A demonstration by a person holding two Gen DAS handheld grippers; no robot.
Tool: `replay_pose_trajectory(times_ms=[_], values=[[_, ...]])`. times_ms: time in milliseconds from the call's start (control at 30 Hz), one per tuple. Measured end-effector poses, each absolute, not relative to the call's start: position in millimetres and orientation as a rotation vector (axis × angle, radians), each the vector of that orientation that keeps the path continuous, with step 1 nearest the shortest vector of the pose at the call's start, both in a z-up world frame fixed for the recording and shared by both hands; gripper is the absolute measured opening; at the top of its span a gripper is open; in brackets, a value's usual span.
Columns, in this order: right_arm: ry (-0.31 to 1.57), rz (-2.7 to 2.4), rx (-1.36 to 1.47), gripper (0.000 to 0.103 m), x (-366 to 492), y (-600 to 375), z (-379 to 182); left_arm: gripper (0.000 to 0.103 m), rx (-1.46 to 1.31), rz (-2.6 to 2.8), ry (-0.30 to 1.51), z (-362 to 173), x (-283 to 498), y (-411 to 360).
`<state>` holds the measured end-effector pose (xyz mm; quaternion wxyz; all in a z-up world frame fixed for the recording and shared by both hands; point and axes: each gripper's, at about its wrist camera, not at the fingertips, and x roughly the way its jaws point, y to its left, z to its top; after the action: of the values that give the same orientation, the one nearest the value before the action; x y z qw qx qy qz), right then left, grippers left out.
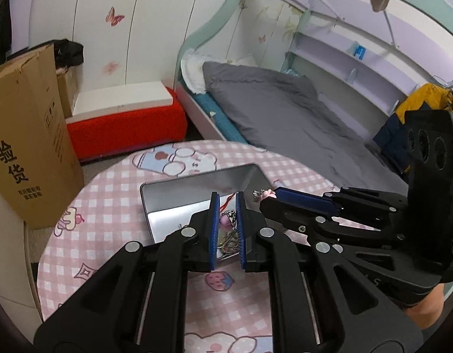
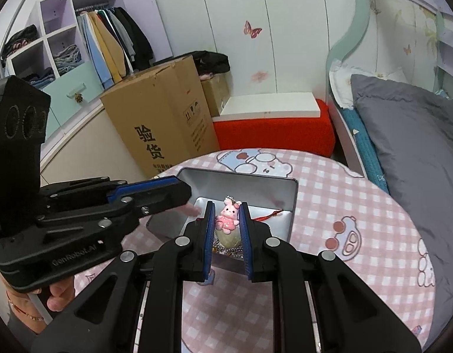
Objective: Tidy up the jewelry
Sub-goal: 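Carry the pink bunny charm over the grey box and open the left gripper, then lower the right gripper onto the red bead bracelet and close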
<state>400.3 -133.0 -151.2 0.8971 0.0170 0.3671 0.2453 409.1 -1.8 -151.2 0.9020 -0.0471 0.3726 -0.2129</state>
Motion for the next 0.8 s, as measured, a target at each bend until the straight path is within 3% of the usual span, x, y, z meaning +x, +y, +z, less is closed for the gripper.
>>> replay_pose_trajectory(times_ms=[600,633,733,800], values=[[0.813,0.511,0.067,0.015,410.2,-133.6,-174.2,0.013,-0.134,-0.403,0.859,-176.5,423.0,6.2],[0.813,0.507,0.070,0.016,410.2,-134.0,-174.2,0.019,-0.135,-0.399,0.863,-177.0,423.0,6.9],[0.813,0.501,0.083,0.016,410.3,-135.6,-172.3,0.053,-0.143,-0.390,0.857,-176.7,419.2,10.8],[0.802,0.495,0.089,0.017,407.4,-140.0,-167.7,0.053,-0.157,-0.391,0.842,-173.4,414.7,13.6]])
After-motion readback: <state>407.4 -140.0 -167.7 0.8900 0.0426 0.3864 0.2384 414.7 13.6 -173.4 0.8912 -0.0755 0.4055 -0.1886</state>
